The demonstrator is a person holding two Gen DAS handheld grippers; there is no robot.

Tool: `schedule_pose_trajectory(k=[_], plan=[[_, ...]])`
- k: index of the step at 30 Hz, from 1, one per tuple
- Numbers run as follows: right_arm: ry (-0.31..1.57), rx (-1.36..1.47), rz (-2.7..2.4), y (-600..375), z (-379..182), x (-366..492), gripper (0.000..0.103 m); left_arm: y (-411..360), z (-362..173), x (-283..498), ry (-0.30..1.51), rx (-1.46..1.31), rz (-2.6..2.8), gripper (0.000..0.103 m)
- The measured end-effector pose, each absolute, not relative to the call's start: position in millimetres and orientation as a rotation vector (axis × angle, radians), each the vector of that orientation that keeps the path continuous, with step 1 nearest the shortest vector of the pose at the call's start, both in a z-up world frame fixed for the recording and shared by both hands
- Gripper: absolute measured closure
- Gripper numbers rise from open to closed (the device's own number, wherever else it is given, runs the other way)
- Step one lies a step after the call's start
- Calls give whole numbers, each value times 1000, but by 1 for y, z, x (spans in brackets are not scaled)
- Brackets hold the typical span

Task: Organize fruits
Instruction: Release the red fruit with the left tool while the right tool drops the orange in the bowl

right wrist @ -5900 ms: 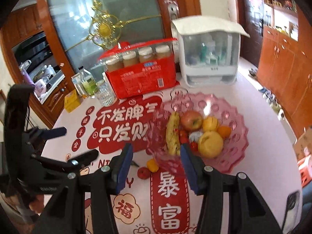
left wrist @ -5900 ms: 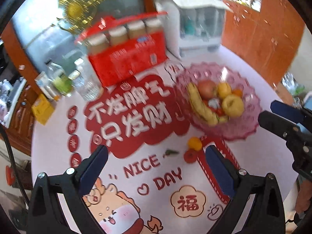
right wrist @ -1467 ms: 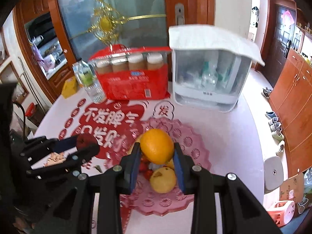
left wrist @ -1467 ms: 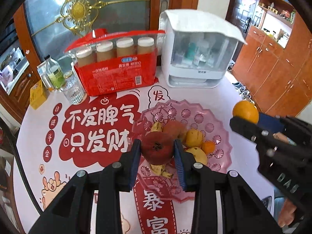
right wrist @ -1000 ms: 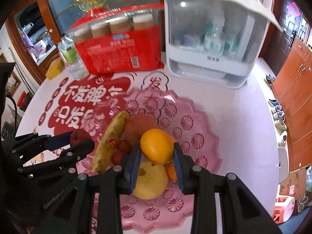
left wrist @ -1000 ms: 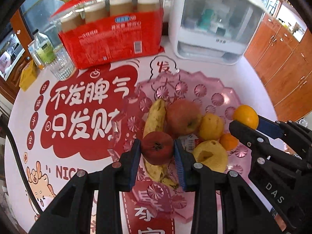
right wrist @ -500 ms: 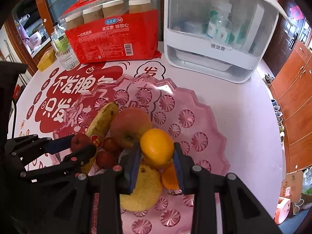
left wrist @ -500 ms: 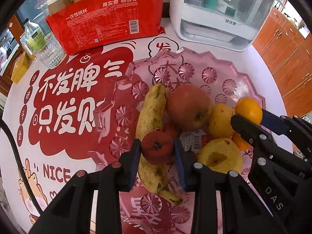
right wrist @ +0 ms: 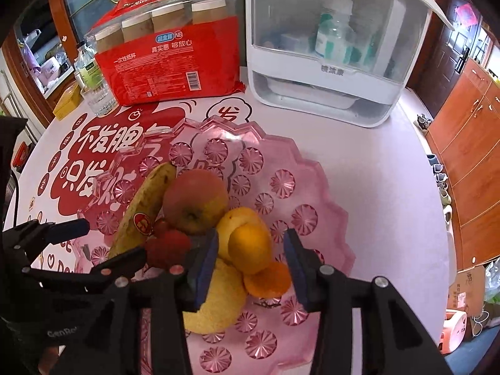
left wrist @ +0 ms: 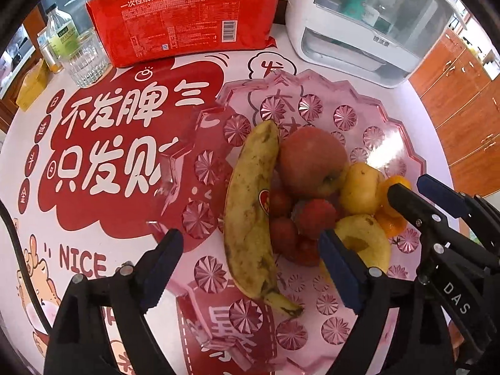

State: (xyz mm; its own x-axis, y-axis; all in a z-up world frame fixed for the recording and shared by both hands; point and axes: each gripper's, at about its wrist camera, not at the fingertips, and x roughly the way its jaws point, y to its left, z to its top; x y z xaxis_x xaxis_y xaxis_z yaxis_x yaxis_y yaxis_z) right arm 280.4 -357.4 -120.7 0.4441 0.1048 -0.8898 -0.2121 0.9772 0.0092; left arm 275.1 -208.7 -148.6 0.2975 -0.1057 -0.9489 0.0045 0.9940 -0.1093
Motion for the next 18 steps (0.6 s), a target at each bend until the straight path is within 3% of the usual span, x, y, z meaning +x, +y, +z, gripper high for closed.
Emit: schedule_pose_trajectory(k=[18], plan=[[1082,-84,200,-358,-106,260,59,-195,-119,247,1209,-87,-26,9]])
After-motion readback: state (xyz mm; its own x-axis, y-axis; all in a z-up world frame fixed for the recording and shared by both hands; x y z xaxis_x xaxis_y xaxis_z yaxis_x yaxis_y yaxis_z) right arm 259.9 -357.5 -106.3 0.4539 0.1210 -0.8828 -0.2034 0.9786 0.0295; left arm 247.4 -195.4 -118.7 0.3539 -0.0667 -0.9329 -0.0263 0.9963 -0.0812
